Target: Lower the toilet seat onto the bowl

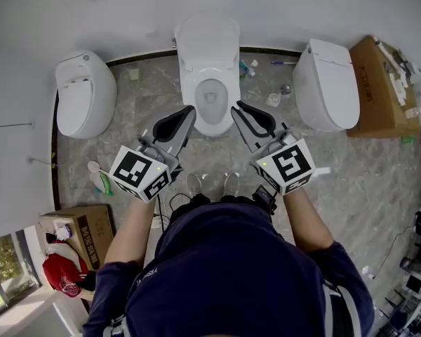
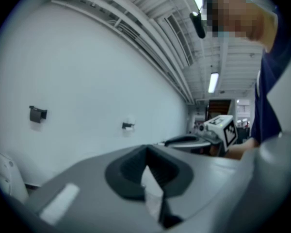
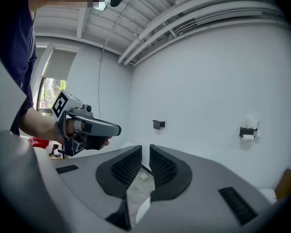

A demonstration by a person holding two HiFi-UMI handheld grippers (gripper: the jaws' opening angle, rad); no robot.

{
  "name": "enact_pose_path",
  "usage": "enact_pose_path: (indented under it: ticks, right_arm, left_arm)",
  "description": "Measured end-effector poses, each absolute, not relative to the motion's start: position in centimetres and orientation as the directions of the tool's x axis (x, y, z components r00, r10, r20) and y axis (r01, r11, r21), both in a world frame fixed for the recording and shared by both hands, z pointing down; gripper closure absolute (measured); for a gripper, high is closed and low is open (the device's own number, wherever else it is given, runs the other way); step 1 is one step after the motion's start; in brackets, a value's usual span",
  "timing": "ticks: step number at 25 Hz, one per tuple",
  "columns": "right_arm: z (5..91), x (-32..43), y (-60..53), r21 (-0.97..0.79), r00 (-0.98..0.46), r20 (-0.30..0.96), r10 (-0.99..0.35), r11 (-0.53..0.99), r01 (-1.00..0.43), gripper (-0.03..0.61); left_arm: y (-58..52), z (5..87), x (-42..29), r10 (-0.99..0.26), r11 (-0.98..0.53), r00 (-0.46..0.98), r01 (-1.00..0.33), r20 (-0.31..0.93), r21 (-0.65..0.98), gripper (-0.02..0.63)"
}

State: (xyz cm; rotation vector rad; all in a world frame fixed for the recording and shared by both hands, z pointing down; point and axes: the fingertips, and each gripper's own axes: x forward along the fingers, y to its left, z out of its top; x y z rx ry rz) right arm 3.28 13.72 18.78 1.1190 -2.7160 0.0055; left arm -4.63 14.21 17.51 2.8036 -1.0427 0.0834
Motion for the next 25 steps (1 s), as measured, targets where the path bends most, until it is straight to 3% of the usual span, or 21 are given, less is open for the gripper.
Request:
enact_pose_path:
  ticks: [25]
  right_arm:
    - [18.3,1.1,12.3,0.065,-0.693,0.204,-0.691,0.716,-0.695,0.549]
  left_arm:
    - [12.6,18.0,-6.5,-0.635,-0.75,0.766,-0.643,0.106,0.154,0.617]
